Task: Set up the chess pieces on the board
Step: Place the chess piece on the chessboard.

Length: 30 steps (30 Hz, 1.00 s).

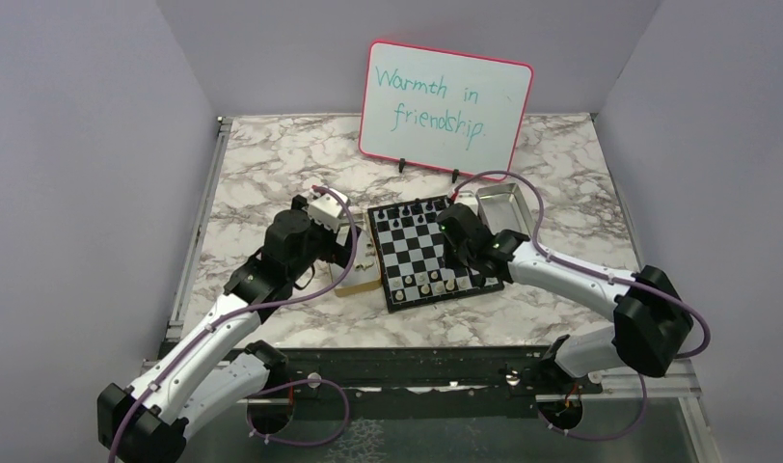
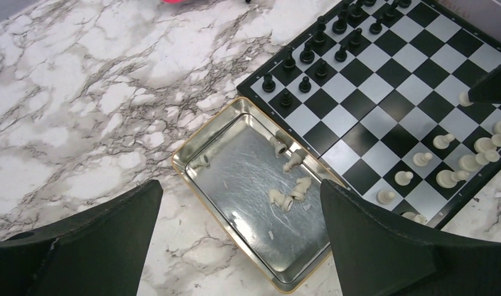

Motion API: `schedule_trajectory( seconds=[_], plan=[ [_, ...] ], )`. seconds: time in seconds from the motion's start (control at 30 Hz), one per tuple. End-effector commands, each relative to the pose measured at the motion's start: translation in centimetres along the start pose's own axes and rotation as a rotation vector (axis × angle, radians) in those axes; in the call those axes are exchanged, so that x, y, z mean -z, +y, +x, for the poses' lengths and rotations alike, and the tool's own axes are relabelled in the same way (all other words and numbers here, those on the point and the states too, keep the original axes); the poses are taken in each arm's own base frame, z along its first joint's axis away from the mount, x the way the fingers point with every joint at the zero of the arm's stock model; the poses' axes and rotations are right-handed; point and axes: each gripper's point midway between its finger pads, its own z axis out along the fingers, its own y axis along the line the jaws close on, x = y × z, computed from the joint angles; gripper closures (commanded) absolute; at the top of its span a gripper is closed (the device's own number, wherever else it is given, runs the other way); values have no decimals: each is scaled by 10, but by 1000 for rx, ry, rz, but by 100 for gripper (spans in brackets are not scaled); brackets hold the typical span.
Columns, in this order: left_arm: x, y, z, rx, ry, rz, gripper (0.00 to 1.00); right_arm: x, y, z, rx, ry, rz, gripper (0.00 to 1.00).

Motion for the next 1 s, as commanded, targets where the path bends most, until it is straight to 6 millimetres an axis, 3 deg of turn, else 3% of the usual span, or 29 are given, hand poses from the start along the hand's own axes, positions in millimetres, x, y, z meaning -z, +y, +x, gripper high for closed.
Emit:
schedule_trajectory(
  seconds=[0.0,0.43,0.97],
  plan=[
    [-1,14,-1,-19,-13,-76,1,-4,3,-5,5,23,5,98],
    [-5,15,3,-24,20,-82,1,-15,0,20,6,115,10,98],
    [-5,15,4,-24,22,-82,1,-21,-3,31,23,171,33,98]
  ],
)
